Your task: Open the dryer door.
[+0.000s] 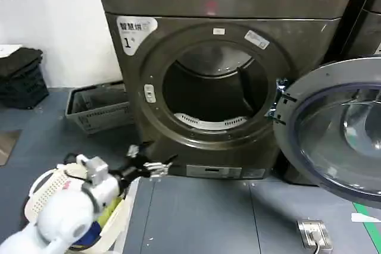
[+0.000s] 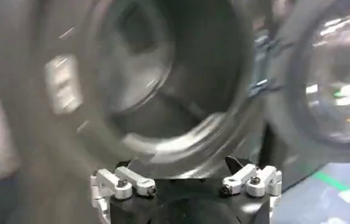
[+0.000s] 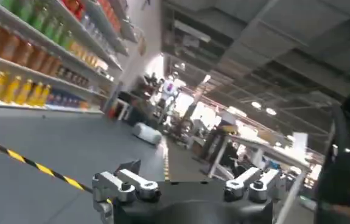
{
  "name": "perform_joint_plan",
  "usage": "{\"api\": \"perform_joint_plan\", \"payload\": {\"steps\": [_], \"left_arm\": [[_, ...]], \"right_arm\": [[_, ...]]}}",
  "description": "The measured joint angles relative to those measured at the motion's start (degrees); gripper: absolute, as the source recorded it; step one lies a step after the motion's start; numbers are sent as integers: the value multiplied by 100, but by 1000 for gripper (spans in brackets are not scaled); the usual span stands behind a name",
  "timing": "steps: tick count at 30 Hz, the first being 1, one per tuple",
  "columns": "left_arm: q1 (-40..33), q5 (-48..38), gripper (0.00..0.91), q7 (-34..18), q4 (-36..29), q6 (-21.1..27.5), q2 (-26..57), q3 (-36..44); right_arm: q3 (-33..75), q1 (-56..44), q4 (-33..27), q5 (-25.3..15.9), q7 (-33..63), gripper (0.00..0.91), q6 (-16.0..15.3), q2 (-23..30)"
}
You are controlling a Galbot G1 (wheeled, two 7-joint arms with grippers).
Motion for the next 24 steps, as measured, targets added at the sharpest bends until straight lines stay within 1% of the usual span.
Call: {"api": "perform_joint_plan", "payload": {"steps": [3, 6, 12, 14, 18, 24], "left_arm": [[168, -421, 907, -498, -42, 383, 62, -325], [194, -1021, 907, -1060, -53, 735, 155, -583], [397, -1933, 907, -1786, -29, 740, 373, -1003], [439, -2307, 907, -2071, 6, 740, 453, -1133], [554, -2873, 907, -2347, 107, 740, 631, -1378], [599, -3759, 907, -3127, 295, 737, 856, -1676]], "right_arm": [[51, -28, -176, 40, -58, 907, 136, 0], [110, -41, -360, 98, -135, 907, 221, 0], [149, -42, -615, 213, -232, 907, 271, 0], [139, -26, -636, 216, -256, 907, 270, 0], [104, 16, -632, 215, -301, 907, 263, 0], [98, 42, -670, 215, -349, 907, 257, 0]]}}
